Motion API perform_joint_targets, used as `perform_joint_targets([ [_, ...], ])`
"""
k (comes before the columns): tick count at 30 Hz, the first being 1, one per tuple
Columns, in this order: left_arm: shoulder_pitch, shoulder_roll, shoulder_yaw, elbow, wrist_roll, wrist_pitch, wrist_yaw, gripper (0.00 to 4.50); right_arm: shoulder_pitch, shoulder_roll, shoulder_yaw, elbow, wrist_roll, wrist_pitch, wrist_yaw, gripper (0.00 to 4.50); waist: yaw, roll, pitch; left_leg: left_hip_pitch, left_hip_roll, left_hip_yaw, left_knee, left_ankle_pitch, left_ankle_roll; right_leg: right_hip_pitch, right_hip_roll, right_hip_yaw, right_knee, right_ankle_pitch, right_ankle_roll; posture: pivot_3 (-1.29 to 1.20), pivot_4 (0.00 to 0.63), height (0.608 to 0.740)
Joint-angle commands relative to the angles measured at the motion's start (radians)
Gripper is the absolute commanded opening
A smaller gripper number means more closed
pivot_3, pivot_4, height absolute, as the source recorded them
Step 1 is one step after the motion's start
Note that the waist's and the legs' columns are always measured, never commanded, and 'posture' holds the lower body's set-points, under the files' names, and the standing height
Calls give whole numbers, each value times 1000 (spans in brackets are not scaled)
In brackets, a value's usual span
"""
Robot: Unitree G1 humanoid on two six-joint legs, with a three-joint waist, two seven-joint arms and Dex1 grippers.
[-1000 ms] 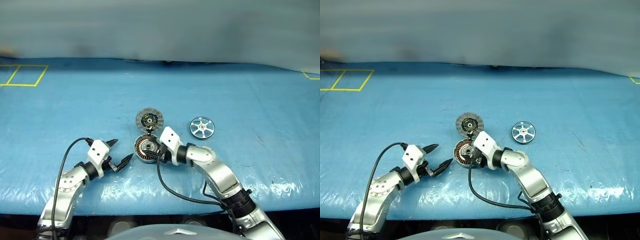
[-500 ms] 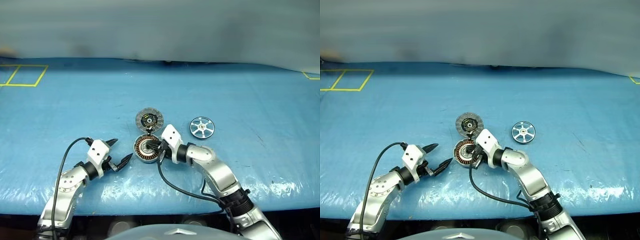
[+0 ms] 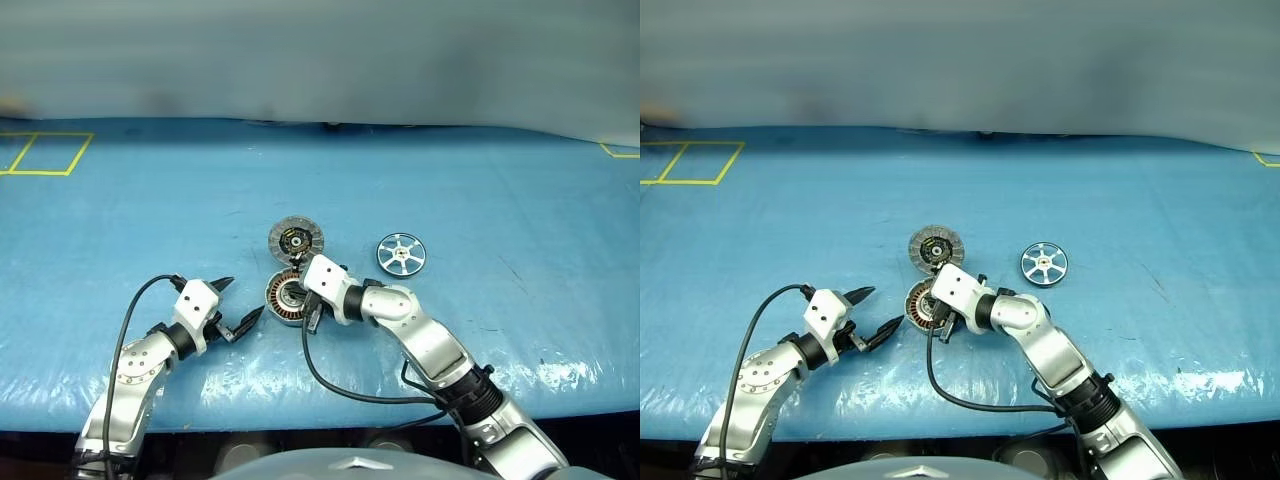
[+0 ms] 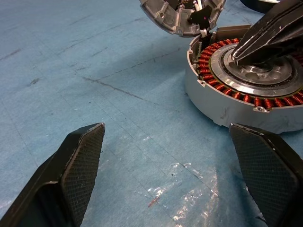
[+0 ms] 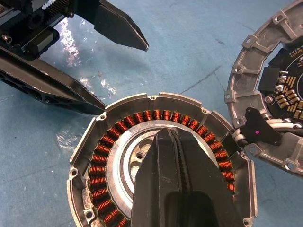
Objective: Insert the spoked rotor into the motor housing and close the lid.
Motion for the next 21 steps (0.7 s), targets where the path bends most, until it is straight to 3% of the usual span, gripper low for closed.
perform_joint_targets([
  [1, -3, 3, 14, -4, -2, -19, 6, 4500, 20, -21, 21, 38, -34, 32, 0, 22, 0, 0, 0, 0, 0, 0, 0, 0, 0, 0, 0, 0, 0, 0, 0, 0, 150, 740],
  [14, -12, 5, 13, 2, -1, -20, 1, 4500, 50, -29, -16, 39, -23, 32, -21, 22, 8, 0, -1, 0, 0, 0, 0, 0, 0, 1, 0, 0, -1, 0, 0, 0, 150, 740],
  [21, -13, 6, 12, 0, -2, -16, -1, 4500, 57, 43, -94, -37, 112, 29, 10, 22, 7, 0, -1, 0, 0, 0, 0, 0, 0, 0, -1, 0, -1, 0, 0, 0, 150, 740],
])
